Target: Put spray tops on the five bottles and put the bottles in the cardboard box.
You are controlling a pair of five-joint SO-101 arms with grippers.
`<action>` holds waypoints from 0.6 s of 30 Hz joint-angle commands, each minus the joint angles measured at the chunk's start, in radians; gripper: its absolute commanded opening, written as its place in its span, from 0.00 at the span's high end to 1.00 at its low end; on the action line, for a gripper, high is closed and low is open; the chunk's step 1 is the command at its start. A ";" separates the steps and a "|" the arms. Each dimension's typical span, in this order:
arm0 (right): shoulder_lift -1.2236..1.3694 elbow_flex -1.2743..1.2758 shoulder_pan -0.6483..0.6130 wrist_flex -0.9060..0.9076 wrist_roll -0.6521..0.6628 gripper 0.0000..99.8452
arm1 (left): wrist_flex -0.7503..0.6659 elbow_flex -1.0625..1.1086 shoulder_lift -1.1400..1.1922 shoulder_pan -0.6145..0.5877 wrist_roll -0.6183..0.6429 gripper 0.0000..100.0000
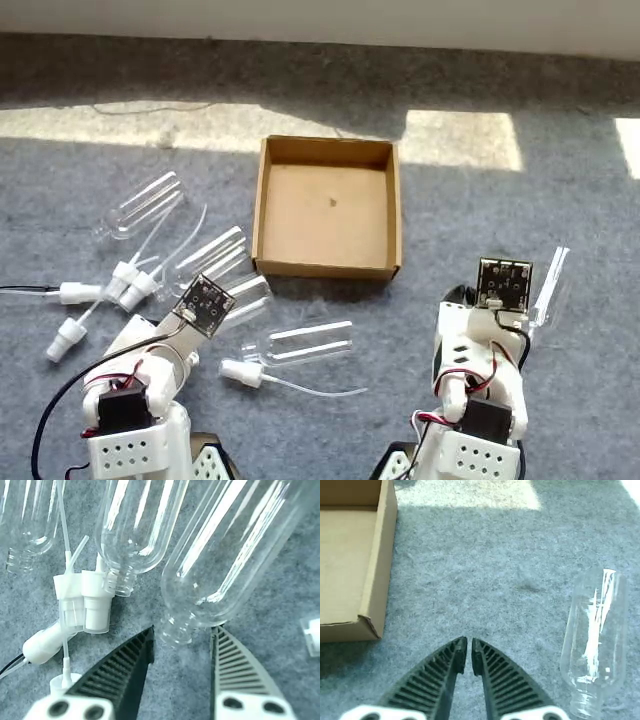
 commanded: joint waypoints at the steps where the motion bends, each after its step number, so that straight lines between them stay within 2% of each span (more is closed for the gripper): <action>1: -0.008 0.128 0.018 0.004 0.008 0.99 | 0.055 0.019 -0.004 0.002 -0.012 0.82; 4: -0.012 0.128 0.097 0.001 0.048 0.99 | 0.055 0.019 -0.004 0.002 -0.012 0.82; 7: -0.012 0.128 0.168 -0.004 0.175 0.99 | 0.055 0.019 -0.004 0.002 -0.012 0.82; 13: -0.002 0.002 0.220 -0.002 0.407 0.99 | 0.055 0.019 -0.004 0.002 -0.012 0.82; 18: 0.002 -0.163 0.335 -0.004 0.477 0.99 | 0.055 0.019 -0.004 0.002 -0.012 0.82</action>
